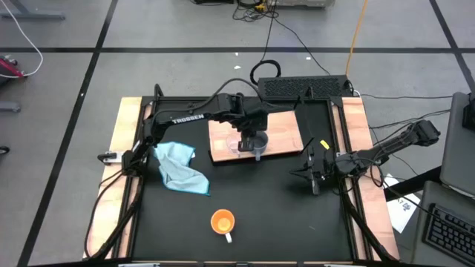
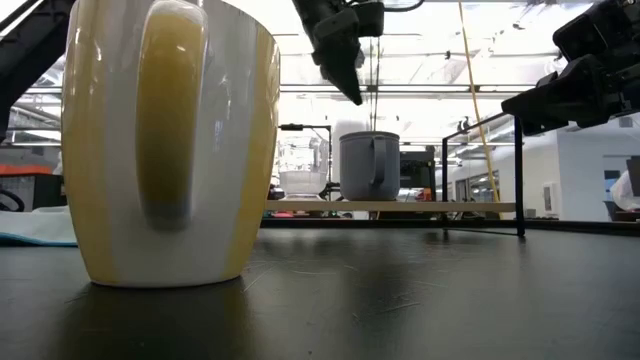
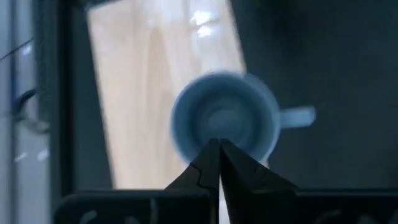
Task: Stack small to large cups/mugs on shelf
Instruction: Put the yellow mug on the shelf
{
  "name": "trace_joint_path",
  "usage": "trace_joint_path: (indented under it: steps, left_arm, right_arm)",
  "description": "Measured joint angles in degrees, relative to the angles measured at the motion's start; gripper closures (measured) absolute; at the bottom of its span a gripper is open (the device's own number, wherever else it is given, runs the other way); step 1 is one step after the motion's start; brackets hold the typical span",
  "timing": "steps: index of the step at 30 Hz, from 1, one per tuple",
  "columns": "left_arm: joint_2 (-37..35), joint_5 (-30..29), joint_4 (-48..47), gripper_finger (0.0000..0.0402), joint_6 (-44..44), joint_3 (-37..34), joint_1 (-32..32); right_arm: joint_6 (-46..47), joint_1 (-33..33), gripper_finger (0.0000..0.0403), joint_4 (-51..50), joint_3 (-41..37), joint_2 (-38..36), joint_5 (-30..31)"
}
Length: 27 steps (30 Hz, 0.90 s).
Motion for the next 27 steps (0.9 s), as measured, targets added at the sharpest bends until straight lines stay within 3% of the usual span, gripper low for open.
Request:
trace_joint_path:
  steps: [2,10,18,27]
  left_arm:
    - [-0.2,-2.5,-1.7,0.0398,-0.2,0.0,-0.6]
    - [-6.0,-0.4,-2.1,0.04,-2.5,0.0,-3.3]
    - [-15.6,-10.4,-4.3,0.0401,-8.3,-0.1,-9.1]
    - [-23.9,-26.0,-12.3,0.0401,-16.0,-0.1,-19.4]
  right_arm:
    - [0.0,0.0,0.0403,0.0,0.0,0.0,0.0]
    - [0.0,0.0,0.0403,-0.3,0.0,0.0,0.0]
    - [-0.1,0.0,0.0403,-0.4,0.0,0.0,0.0]
    - [-0.3,0.0,0.0403,-0.2,0.0,0.3,0.0]
